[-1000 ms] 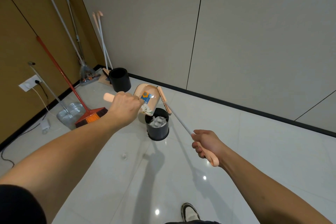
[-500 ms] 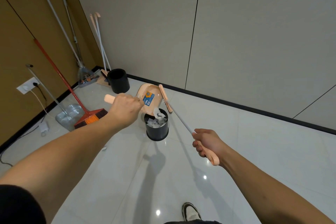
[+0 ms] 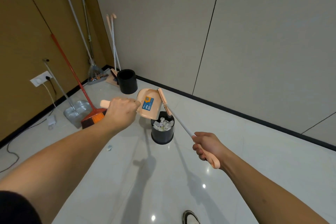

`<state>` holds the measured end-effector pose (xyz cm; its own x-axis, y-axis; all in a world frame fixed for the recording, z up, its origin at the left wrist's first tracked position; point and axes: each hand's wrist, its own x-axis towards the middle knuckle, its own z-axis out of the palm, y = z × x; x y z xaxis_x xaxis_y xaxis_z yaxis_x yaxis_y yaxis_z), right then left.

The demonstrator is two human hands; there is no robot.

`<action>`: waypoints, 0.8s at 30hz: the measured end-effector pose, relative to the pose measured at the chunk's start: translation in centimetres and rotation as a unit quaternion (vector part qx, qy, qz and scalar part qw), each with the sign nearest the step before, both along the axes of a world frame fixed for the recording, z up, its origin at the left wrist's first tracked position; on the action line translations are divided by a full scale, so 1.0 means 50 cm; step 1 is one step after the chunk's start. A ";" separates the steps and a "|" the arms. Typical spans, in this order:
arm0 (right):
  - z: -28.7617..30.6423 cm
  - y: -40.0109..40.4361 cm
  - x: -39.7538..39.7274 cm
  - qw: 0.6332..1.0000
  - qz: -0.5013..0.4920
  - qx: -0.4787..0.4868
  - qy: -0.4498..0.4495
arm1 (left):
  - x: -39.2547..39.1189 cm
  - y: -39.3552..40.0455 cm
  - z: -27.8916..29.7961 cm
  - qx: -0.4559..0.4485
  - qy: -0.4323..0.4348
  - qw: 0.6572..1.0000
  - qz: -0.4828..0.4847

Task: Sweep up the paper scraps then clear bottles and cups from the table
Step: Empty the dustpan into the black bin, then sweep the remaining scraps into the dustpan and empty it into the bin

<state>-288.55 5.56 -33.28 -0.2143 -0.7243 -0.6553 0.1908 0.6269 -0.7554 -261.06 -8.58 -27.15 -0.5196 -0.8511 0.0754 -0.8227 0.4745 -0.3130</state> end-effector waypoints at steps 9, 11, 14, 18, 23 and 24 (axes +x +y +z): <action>-0.023 -0.071 0.159 0.997 0.073 0.010 -0.004 | 0.221 -0.006 -0.045 -0.002 0.157 0.965 0.208; -0.040 -0.086 0.198 0.996 0.085 0.022 -0.006 | 0.271 -0.004 -0.068 0.009 0.164 0.958 0.234; -0.079 -0.116 0.251 0.994 0.102 0.045 -0.005 | 0.332 -0.003 -0.108 0.026 0.167 0.946 0.278; -0.141 -0.157 0.302 0.987 0.137 0.080 0.031 | 0.395 -0.001 -0.182 0.057 0.167 0.927 0.331; -0.206 -0.264 0.328 0.967 0.208 0.121 0.087 | 0.435 -0.033 -0.272 0.097 0.165 0.906 0.378; -0.218 -0.297 0.328 0.963 0.219 0.128 0.094 | 0.438 -0.045 -0.287 0.106 0.160 0.901 0.389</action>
